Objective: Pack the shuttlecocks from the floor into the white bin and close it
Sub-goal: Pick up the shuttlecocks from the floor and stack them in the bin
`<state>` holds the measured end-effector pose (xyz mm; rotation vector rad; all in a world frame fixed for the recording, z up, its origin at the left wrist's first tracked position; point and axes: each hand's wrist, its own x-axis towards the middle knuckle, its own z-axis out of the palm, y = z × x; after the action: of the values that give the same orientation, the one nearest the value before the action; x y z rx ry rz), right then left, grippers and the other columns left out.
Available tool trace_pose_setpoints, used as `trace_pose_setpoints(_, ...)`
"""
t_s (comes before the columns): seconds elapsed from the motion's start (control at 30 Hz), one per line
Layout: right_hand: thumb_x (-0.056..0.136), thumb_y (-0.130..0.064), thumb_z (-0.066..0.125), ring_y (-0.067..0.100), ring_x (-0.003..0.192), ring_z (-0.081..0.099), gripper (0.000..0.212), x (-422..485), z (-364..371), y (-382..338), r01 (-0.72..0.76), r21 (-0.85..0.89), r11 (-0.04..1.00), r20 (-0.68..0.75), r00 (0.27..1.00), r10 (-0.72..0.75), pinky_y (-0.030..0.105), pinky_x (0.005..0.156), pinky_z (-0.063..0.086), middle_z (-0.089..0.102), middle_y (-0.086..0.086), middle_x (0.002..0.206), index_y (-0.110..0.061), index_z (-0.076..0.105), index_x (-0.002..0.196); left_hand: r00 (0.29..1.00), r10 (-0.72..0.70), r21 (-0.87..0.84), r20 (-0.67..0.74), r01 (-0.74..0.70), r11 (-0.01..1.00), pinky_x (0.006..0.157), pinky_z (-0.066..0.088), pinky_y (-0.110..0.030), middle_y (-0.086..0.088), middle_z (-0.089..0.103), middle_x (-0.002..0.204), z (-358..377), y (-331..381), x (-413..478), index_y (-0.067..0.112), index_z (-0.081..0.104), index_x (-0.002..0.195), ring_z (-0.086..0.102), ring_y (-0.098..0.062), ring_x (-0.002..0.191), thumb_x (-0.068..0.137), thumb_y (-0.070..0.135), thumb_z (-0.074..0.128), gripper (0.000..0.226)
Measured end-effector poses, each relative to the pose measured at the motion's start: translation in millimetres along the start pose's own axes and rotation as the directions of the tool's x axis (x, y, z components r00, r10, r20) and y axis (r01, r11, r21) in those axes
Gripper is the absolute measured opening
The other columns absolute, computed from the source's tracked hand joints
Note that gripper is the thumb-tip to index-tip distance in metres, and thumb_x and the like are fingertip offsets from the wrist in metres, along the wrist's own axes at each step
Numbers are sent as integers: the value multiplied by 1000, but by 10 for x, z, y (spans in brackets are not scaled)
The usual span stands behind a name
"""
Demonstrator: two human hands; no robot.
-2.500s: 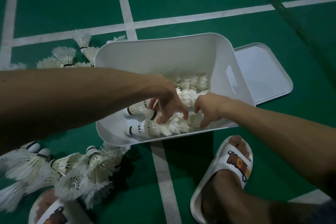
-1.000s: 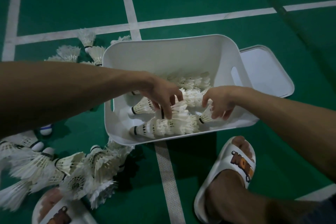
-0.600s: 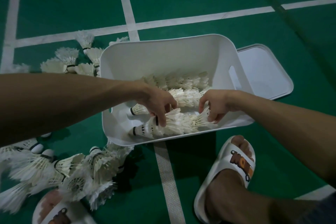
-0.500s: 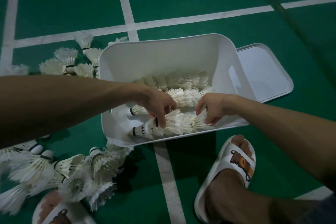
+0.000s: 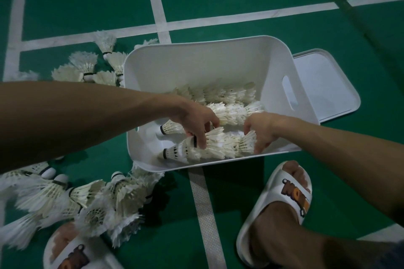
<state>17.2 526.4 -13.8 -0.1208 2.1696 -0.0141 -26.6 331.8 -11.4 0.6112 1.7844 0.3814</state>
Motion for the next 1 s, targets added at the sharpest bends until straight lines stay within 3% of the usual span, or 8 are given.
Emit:
trace_pose_setpoints(0.13, 71, -26, 84, 24, 111, 57, 72, 53, 40, -11, 49, -65, 997, 2, 999, -49, 30, 90, 47, 54, 5, 131, -17, 50, 133, 1000, -8, -8, -4, 8, 1000, 69, 48, -23, -4, 59, 116, 10, -12, -1, 18, 49, 124, 63, -24, 100, 78, 12, 77, 54)
trace_pose_setpoints(0.3, 75, -20, 81, 19, 89, 60, 67, 72, 104, -65, 75, -4, 997, 21, 997, -75, 28, 72, 44, 58, 6, 121, -13, 45, 131, 1000, 2, -17, -12, -2, 1000, 66, 48, -21, -5, 61, 116, 32, -40, 28, 19, 50, 124, 65, -23, 98, 77, 12, 77, 55)
trace_pose_setpoints(0.4, 74, -23, 82, 20, 88, 55, 69, 70, 128, -73, 74, -21, 997, -14, 997, -74, 28, 74, 43, 58, 8, 118, -10, 43, 130, 1000, 7, -3, -19, -7, 1000, 68, 49, -22, -5, 61, 116, 46, -41, 53, 18, 49, 125, 64, -22, 97, 77, 13, 77, 56)
trace_pose_setpoints(0.5, 73, -27, 83, 22, 93, 64, 71, 94, 143, -49, 51, 0, 999, 2, 999, -51, 32, 82, 53, 63, 7, 118, -4, 46, 129, 1000, 13, 3, -20, -13, 1000, 70, 50, -23, -5, 60, 117, 49, -39, 65, 16, 47, 130, 64, -23, 98, 78, 13, 77, 60)
trace_pose_setpoints(0.63, 75, -19, 81, 14, 58, 64, 66, 60, 68, -19, -13, 128, 992, 39, 999, 8, 23, 51, 53, 66, 6, 88, -7, 49, 132, 1000, 19, -15, -21, -20, 1000, 67, 48, -21, -6, 60, 118, 27, -41, 69, 17, 48, 127, 65, -23, 97, 79, 12, 76, 56)
trace_pose_setpoints(0.77, 73, -16, 83, 13, 53, 60, 73, 25, -30, 4, -33, 123, 992, 46, 999, 27, 16, 40, 45, 58, 4, 80, -14, 48, 137, 1000, 27, -73, -13, -28, 997, 68, 52, -23, -6, 61, 116, -14, -32, 55, 15, 49, 127, 67, -22, 93, 79, 9, 75, 55)
trace_pose_setpoints(0.87, 71, -17, 84, 18, 61, 66, 81, 0, -94, 25, -43, 122, 992, 71, 997, 34, 21, 44, 51, 58, 3, 80, -18, 44, 141, 999, 36, -140, -9, -37, 990, 65, 54, -23, -8, 62, 115, -50, -11, 36, 15, 47, 131, 69, -19, 84, 79, 6, 75, 59)
trace_pose_setpoints(1.0, 66, -19, 87, 26, 74, 71, 90, -30, -190, 110, -52, 135, 989, 103, 994, 38, 34, 63, 61, 67, 14, 101, -25, 41, 144, 997, 43, -169, -60, -53, 984, 64, 57, -26, -14, 60, 120, -85, 54, 21, 19, 40, 139, 67, -16, 79, 78, 7, 76, 71)
